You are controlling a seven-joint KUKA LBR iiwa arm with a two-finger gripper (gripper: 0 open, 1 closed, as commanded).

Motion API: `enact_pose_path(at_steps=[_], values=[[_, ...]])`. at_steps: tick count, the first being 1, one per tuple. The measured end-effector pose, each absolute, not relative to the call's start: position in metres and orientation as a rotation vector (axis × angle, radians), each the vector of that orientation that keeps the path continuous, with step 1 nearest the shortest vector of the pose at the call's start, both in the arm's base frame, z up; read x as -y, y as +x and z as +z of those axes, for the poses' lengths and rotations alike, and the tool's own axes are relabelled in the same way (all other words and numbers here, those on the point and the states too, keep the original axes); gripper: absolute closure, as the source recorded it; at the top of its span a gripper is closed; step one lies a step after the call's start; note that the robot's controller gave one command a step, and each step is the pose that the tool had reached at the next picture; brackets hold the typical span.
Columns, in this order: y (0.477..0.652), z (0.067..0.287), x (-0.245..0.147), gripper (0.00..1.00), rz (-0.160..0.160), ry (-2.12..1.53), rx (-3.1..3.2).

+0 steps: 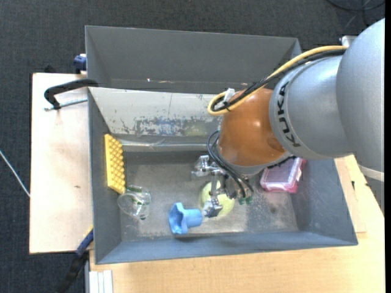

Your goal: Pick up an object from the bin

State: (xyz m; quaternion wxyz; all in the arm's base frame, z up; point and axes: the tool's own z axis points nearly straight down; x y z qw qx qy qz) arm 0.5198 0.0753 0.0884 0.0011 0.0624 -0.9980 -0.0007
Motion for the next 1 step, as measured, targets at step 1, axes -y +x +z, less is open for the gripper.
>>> enact_pose_path(at_steps=[1], values=[[0.5138,0.0848,-0.0831,0.00,-0.011,0.228,3.137]])
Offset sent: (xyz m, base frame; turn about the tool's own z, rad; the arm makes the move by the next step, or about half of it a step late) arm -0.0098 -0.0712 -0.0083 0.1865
